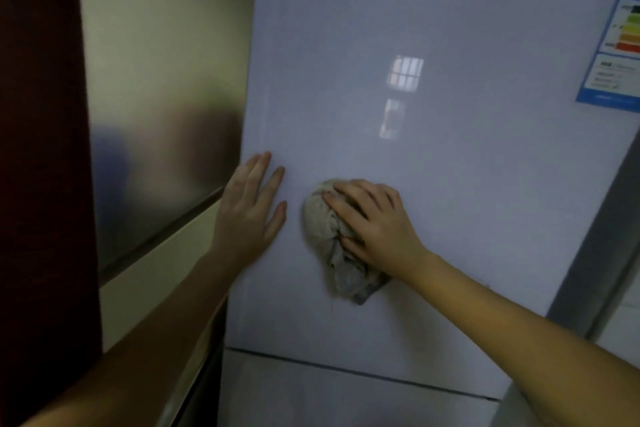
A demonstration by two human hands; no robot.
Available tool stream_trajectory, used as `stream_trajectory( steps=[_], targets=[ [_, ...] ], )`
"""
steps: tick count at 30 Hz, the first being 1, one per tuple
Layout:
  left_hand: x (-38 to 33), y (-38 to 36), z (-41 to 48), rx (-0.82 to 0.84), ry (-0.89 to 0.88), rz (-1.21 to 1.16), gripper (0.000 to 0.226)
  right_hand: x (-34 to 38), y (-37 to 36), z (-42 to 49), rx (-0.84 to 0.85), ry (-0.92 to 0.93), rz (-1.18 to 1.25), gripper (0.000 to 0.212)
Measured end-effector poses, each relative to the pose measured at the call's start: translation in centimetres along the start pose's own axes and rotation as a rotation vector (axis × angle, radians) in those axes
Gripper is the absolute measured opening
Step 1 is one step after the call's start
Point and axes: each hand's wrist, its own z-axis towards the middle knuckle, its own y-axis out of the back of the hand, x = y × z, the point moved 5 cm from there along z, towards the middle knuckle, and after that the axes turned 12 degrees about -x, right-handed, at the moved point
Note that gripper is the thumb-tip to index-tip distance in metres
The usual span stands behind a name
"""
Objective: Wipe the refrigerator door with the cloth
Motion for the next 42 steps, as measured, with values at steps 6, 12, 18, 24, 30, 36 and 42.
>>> stream_trajectory(
  steps=[6,12,18,24,30,36,42],
  targets=[
    [0.2,-0.5,-0.2,-0.002,-0.018,0.000,0.054,-1.2,0.4,-0.8,0.025,0.210,0.029,0.048],
    [-0.1,-0.6,-0.6,0.022,0.006,0.000,0.056,-5.3,2.1,3.6,-0.134,-0.182,-0.067,0.065],
    [-0.1,-0.2,-0.7,0.037,0.021,-0.020,0.057,1.3,-0.2,-3.3,-0.023,0.001,0.019,0.054],
    [-0.5,-0.2,-1.4,0.044,0.054,-0.028,0.057,2.6,-0.1,-7.4,0.087,0.105,0.061,0.042],
    [-0.5,-0.6,-1.8,0.075,0.091,-0.033,0.063,-4.1,2.4,0.3,-0.064,-0.181,-0.064,0.063],
    [-0.5,-0.4,-1.8,0.075,0.092,-0.039,0.061,-2.5,1.1,2.1,-0.102,-0.286,-0.025,0.065],
    [-0.6,-0.4,-1.7,0.063,0.093,-0.045,0.061,4.2,-1.1,-5.2,0.075,0.083,0.081,0.039]
  ],
)
